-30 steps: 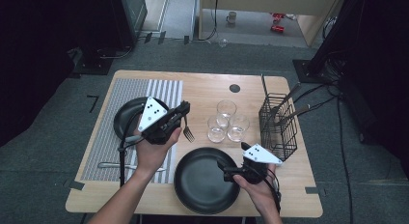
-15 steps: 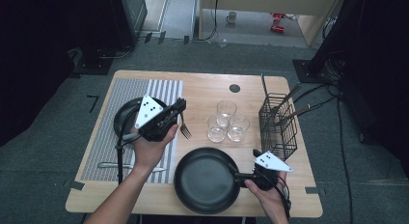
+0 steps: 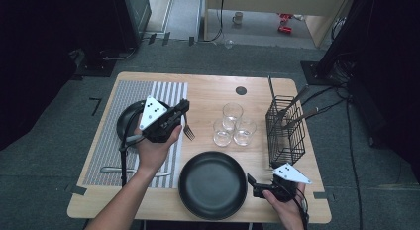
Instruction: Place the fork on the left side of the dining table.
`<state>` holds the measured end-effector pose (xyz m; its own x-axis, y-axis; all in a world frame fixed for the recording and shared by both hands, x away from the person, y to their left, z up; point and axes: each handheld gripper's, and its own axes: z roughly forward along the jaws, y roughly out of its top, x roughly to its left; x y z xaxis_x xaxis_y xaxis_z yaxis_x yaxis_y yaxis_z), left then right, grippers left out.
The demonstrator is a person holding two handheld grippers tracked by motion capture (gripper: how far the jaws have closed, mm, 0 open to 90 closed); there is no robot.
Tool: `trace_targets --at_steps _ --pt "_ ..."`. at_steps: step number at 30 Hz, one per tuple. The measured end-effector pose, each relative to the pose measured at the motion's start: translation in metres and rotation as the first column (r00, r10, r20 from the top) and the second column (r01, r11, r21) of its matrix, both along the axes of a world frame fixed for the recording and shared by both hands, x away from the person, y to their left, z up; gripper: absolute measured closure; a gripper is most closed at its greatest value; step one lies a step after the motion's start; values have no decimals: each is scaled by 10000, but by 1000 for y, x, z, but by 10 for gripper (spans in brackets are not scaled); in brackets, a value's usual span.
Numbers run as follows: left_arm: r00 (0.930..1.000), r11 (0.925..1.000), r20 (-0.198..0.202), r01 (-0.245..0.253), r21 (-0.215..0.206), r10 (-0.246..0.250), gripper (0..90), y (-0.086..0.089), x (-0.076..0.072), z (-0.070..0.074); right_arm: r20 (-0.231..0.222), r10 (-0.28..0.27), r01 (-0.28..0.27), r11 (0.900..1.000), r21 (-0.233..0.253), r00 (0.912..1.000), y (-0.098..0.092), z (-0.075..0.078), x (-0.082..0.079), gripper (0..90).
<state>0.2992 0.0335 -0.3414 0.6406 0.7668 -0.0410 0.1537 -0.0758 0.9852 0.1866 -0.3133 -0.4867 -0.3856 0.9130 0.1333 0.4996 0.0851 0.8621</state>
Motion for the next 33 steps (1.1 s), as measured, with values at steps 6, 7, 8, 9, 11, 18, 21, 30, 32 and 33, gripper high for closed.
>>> trace_targets --at_steps 6,7,8,9,11,18,21,30,32,33 --pt "9996 9998 223 -195 42 194 884 0 5 -1 -216 -322 320 9995 -80 9992 -14 -11 -4 0" --pt "9995 9997 225 -220 45 219 884 0 6 -2 -253 -377 375 9993 -91 9990 -16 -13 -4 0" --pt "9994 9996 228 -262 61 261 884 0 7 -2 -290 -421 419 9991 -88 9987 -18 -14 -4 0" --pt "9993 9995 239 -294 83 292 884 0 8 -2 -331 -476 473 9988 -105 9983 -20 -16 -5 0" --pt "9990 9993 262 -367 114 364 884 -1 11 -3 -431 -550 545 9984 -135 9976 -26 -19 -6 0" --pt "9979 9983 375 -545 222 537 884 -1 21 -4 -766 -811 779 9960 -436 9938 -41 -28 -6 0" --pt "9971 9978 403 -646 121 641 884 1 26 -3 -868 -938 892 9944 -560 9918 -46 -30 -6 0" --pt "9910 9942 819 -1069 92 1058 884 3 39 -2 -1417 -1600 1462 9838 -1033 9769 -60 -37 -1 0" --pt "9911 9940 777 -1091 29 1086 884 4 41 -1 -1442 -1584 1426 9832 -1141 9768 -61 -37 0 0" --pt "9910 9939 763 -1107 -6 1104 884 4 41 -1 -1464 -1539 1369 9833 -1200 9772 -61 -37 0 0"
